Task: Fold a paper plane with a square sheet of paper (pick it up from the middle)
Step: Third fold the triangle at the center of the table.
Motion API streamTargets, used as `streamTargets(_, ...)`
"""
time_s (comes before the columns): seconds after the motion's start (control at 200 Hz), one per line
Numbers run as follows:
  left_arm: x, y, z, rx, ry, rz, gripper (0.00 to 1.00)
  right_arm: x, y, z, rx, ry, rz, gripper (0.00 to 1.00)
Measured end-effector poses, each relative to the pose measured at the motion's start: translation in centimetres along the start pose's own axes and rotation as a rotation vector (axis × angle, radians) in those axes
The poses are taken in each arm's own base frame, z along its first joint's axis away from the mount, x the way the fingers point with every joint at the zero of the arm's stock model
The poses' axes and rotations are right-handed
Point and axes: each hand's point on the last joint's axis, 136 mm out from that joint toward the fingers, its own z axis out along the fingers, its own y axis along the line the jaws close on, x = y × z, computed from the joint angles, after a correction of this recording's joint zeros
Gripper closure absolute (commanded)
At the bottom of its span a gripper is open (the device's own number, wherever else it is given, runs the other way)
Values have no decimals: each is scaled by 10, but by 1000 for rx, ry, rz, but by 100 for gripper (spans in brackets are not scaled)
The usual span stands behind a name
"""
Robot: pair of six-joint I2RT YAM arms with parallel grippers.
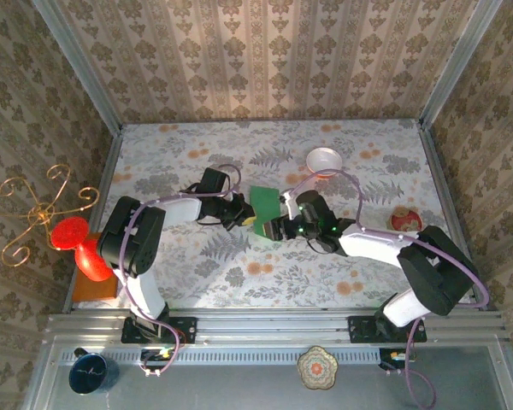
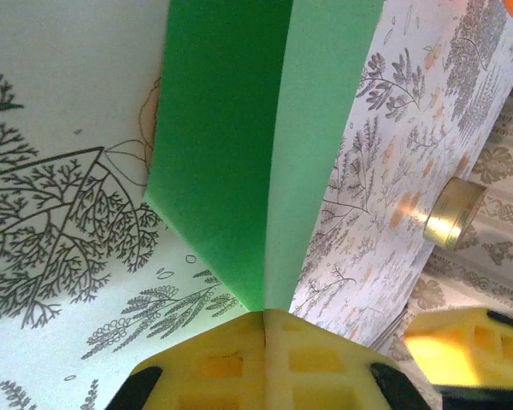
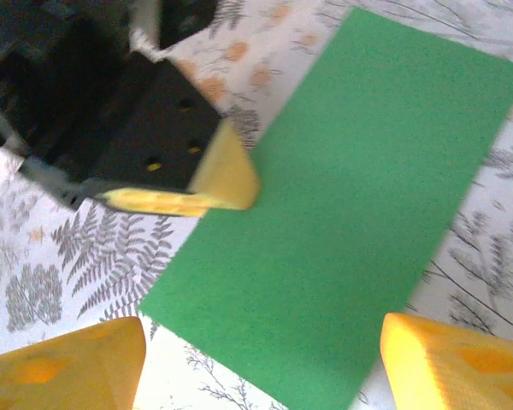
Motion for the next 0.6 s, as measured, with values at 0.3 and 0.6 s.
streamTargets(0.3,0,1,1,4,-3,-45,93,12,32,19,-60,-13,-361,27)
streamTargets(0.6,0,1,1,8,-6,-53,93,40,19,42,1,53,-554,35)
